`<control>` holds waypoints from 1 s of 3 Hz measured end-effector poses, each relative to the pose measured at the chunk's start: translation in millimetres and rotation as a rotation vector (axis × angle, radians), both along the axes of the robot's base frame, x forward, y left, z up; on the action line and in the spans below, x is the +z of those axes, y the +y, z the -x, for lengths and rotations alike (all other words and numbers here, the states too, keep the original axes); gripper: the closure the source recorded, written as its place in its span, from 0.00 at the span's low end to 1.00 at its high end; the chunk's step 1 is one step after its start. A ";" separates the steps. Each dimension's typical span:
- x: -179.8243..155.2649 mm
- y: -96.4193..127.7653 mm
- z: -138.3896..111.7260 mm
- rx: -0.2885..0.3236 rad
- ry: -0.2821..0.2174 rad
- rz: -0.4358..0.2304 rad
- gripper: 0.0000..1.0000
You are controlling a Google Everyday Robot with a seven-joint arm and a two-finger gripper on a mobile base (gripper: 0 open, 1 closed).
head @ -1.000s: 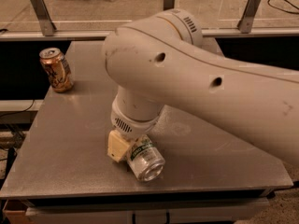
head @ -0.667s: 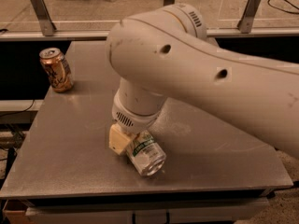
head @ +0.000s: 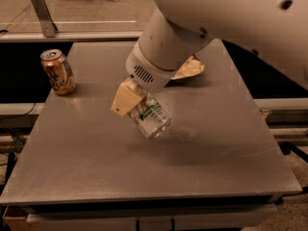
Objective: Place 7up can upright
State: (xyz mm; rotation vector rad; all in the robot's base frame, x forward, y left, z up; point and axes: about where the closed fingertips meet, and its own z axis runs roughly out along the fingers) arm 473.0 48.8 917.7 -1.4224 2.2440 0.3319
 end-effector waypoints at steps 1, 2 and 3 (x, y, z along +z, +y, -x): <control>37.6 -6.4 -23.2 0.096 -0.022 -0.140 1.00; 64.3 -19.1 -33.1 0.217 -0.046 -0.287 1.00; 69.8 -34.4 -30.7 0.325 -0.077 -0.442 1.00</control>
Offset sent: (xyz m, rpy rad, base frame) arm 0.0355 -0.0508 0.0931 0.3789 -0.2936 0.6776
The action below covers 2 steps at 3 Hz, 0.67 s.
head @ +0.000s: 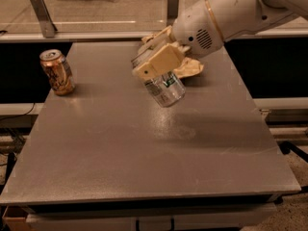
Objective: Place 7up can upright
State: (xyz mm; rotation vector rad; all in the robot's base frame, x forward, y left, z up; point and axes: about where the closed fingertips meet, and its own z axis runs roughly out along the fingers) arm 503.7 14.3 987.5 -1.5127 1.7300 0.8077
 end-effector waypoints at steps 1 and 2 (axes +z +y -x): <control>-4.1 -14.9 5.6 0.097 -0.055 -0.152 1.00; -12.3 -25.3 15.5 0.197 -0.142 -0.285 1.00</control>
Offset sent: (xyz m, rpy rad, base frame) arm -0.0332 -0.0485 -0.0261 0.4329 -0.4412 0.4107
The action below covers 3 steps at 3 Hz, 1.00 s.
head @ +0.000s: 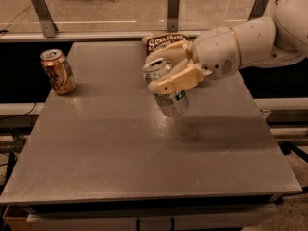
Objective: Place 7up can upright
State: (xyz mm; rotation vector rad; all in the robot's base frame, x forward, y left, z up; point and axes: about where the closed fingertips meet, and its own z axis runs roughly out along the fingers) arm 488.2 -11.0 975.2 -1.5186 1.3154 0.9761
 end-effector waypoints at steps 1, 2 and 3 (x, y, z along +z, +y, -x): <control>-9.3 -1.9 9.7 0.082 -0.105 -0.125 1.00; -17.1 -1.5 16.5 0.149 -0.199 -0.240 1.00; -28.2 -3.0 21.6 0.182 -0.209 -0.314 0.82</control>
Offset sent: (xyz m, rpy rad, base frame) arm -0.0245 -0.0092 -0.0289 0.3836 -0.3103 0.2185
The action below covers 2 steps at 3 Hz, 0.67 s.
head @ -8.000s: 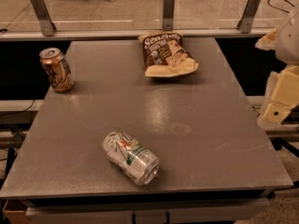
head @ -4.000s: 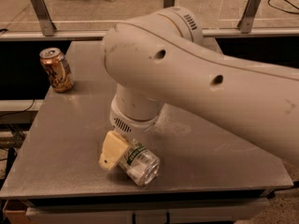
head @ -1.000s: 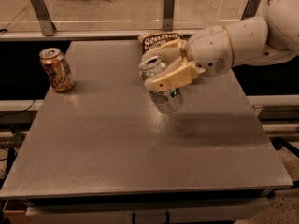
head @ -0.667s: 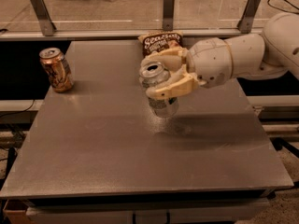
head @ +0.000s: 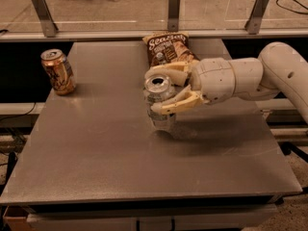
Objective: Place 7up can upright
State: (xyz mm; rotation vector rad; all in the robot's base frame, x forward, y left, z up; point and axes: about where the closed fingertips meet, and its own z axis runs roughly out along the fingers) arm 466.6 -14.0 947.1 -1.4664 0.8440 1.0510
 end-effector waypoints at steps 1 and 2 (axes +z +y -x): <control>-13.0 -1.4 4.4 0.023 0.031 -0.017 0.60; -23.2 -2.7 6.3 0.032 0.067 -0.015 0.36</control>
Offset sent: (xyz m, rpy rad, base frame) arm -0.0067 -0.0093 -0.0368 0.0122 0.1111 0.0335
